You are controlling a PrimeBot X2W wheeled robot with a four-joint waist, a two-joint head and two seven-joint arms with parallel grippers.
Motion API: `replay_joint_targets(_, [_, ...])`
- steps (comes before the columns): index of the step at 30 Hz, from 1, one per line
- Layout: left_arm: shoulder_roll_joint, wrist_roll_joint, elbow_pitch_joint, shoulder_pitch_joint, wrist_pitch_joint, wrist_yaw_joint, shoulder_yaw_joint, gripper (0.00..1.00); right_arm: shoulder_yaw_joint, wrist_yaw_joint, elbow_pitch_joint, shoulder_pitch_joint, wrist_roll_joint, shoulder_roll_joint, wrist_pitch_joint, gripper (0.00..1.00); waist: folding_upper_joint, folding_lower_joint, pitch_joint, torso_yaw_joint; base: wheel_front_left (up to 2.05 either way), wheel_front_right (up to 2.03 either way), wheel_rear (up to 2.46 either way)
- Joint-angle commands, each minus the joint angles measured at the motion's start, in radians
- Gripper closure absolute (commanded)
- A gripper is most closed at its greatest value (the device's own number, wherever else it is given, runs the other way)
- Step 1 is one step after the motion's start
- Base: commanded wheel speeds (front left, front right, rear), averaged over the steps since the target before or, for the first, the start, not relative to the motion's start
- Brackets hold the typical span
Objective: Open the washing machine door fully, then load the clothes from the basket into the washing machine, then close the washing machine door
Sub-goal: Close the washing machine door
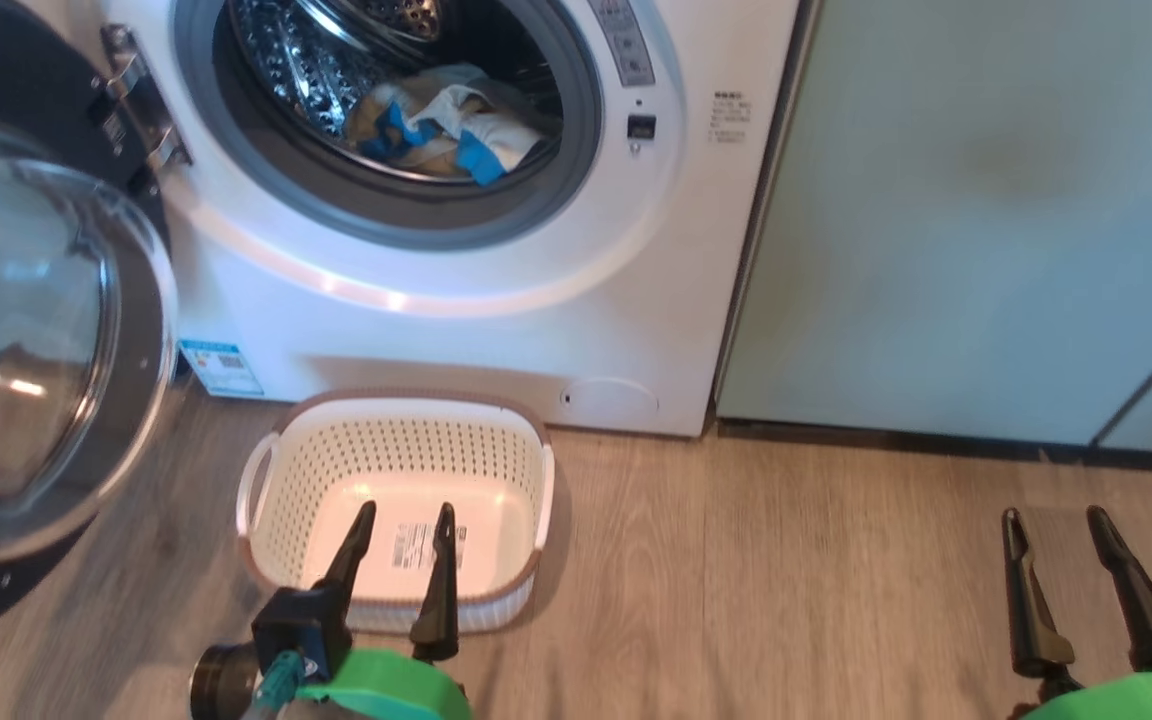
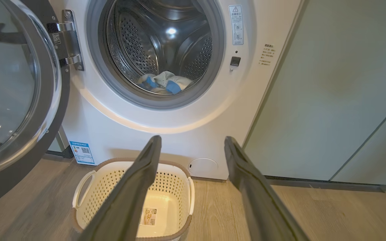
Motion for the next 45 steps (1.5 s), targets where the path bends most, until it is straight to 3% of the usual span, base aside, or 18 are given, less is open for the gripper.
replay_joint_targets(1, [0.019, 0.009, -0.028, -0.042, -0.011, 0.041, 0.033, 0.00, 0.015, -0.003, -0.039, -0.018, -0.004, -0.009, 0.002, 0.00, -0.0001, 0.0001, -0.001, 0.002, -1.66, 1.66, 0.00])
replay_joint_targets(10, [0.025, 0.011, -0.035, -0.041, -0.014, 0.045, 0.036, 0.00, 0.013, -0.003, -0.038, -0.016, -0.006, -0.009, 0.002, 0.00, -0.0001, 0.0001, -0.006, 0.011, -0.98, 0.98, 0.00])
replay_joint_targets(31, [0.034, 0.009, -0.033, -0.047, -0.010, 0.048, 0.025, 0.00, 0.004, -0.003, -0.033, -0.009, -0.008, -0.006, -0.002, 0.00, -0.0001, 0.0001, -0.010, 0.052, -0.02, 0.02, 0.00])
replay_joint_targets(45, [0.030, 0.015, -0.035, -0.061, -0.014, 0.048, 0.022, 0.00, -0.001, -0.003, -0.041, -0.006, -0.008, -0.007, -0.001, 0.00, -0.0001, 0.0001, -0.002, 0.248, 0.00, 0.00, 0.00])
